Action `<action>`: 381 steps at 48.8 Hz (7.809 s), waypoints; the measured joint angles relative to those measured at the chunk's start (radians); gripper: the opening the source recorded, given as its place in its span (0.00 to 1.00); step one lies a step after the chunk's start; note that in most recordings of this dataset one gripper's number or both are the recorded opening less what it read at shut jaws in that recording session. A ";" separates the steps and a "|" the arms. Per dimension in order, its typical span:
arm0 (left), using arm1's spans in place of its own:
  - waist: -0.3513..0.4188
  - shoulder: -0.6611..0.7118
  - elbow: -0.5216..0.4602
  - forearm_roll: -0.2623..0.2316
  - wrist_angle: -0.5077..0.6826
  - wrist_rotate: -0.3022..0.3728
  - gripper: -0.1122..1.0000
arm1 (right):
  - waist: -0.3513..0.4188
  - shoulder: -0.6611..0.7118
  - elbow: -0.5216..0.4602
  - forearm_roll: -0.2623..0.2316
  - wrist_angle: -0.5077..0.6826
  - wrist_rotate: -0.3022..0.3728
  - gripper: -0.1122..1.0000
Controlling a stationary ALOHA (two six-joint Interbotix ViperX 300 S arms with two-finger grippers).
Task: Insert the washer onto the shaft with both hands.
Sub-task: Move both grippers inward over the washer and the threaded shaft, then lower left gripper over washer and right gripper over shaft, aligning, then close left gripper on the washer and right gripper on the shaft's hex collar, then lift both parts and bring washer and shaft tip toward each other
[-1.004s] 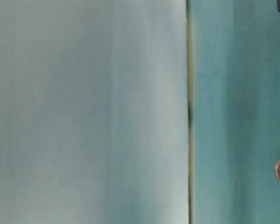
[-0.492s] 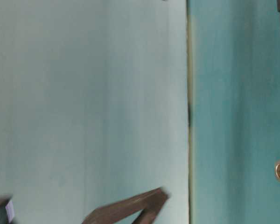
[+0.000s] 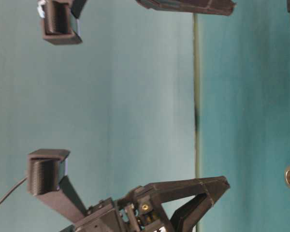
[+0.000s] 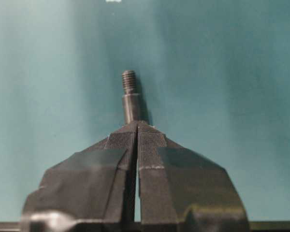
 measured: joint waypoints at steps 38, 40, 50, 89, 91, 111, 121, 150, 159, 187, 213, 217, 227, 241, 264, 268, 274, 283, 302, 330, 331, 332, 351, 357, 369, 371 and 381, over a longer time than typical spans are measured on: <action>0.012 0.012 0.002 0.000 0.018 -0.005 0.29 | 0.003 0.044 -0.002 -0.020 0.023 0.000 0.31; 0.012 0.014 0.005 0.000 0.018 -0.005 0.39 | 0.003 0.044 -0.002 -0.021 0.023 0.000 0.41; 0.014 0.029 0.006 0.000 0.018 -0.005 0.89 | 0.002 0.044 -0.002 -0.043 0.023 0.000 0.86; 0.014 0.172 0.026 0.000 -0.126 0.000 0.84 | 0.026 0.143 0.000 -0.048 -0.032 0.000 0.82; 0.014 0.176 0.026 0.000 -0.127 0.000 0.83 | 0.029 0.147 -0.002 -0.048 -0.037 0.000 0.82; 0.014 0.198 0.026 0.000 -0.150 -0.002 0.83 | 0.035 0.184 0.000 -0.048 -0.049 0.000 0.82; 0.014 0.215 0.026 0.000 -0.164 -0.005 0.83 | 0.037 0.189 0.000 -0.049 -0.049 0.000 0.82; 0.014 0.227 0.035 0.000 -0.193 -0.008 0.83 | 0.038 0.201 0.000 -0.049 -0.051 0.000 0.82; 0.014 0.224 0.038 0.000 -0.195 -0.009 0.83 | 0.040 0.212 0.000 -0.048 -0.052 0.002 0.82; 0.014 0.225 0.038 0.000 -0.196 -0.009 0.83 | 0.031 0.236 0.003 -0.049 -0.081 -0.002 0.81; 0.014 0.225 0.038 0.000 -0.196 -0.009 0.81 | 0.026 0.236 0.003 -0.049 -0.074 0.000 0.81; 0.014 0.224 0.038 0.000 -0.195 -0.009 0.78 | 0.026 0.236 0.003 -0.049 -0.069 -0.002 0.78; 0.006 0.224 0.038 0.000 -0.193 -0.006 0.63 | 0.025 0.235 0.005 -0.049 -0.064 -0.002 0.59; -0.003 0.224 0.038 0.000 -0.193 -0.003 0.44 | 0.009 0.239 0.000 -0.049 -0.054 -0.002 0.32; -0.003 0.224 0.037 0.000 -0.195 -0.002 0.44 | 0.002 0.239 0.000 -0.048 -0.051 -0.002 0.19; -0.003 0.224 0.037 0.000 -0.195 -0.003 0.44 | 0.002 0.239 -0.002 -0.049 -0.051 -0.002 0.17; -0.003 0.224 0.037 0.000 -0.195 -0.002 0.44 | 0.002 0.241 -0.002 -0.048 -0.051 -0.002 0.15; -0.005 0.224 0.037 0.000 -0.195 -0.002 0.44 | 0.009 0.242 -0.003 -0.046 -0.049 0.000 0.12; -0.003 0.222 0.038 0.000 -0.195 -0.003 0.44 | 0.025 0.247 -0.020 -0.041 -0.020 0.000 0.11; -0.005 0.222 0.038 0.000 -0.195 -0.003 0.44 | 0.026 0.245 -0.023 -0.040 -0.023 0.000 0.11; -0.003 0.221 0.038 0.000 -0.195 -0.003 0.44 | 0.026 0.244 -0.023 -0.040 -0.026 0.000 0.11; -0.003 0.221 0.038 0.000 -0.195 0.000 0.44 | 0.028 0.242 -0.021 -0.040 -0.032 -0.002 0.11; 0.000 0.163 0.043 0.000 -0.195 0.003 0.44 | 0.031 0.219 -0.012 -0.040 -0.112 0.000 0.10; 0.002 0.129 0.052 0.000 -0.196 0.003 0.44 | 0.032 0.196 -0.011 -0.034 -0.129 0.000 0.10; -0.009 0.049 0.141 0.000 -0.339 0.005 0.44 | 0.046 0.104 0.054 0.011 -0.265 0.003 0.10; -0.012 0.032 0.166 0.000 -0.385 0.003 0.44 | 0.051 0.092 0.069 0.014 -0.296 0.006 0.10; -0.038 -0.038 0.273 0.000 -0.580 -0.012 0.44 | 0.066 0.041 0.150 0.017 -0.445 0.064 0.10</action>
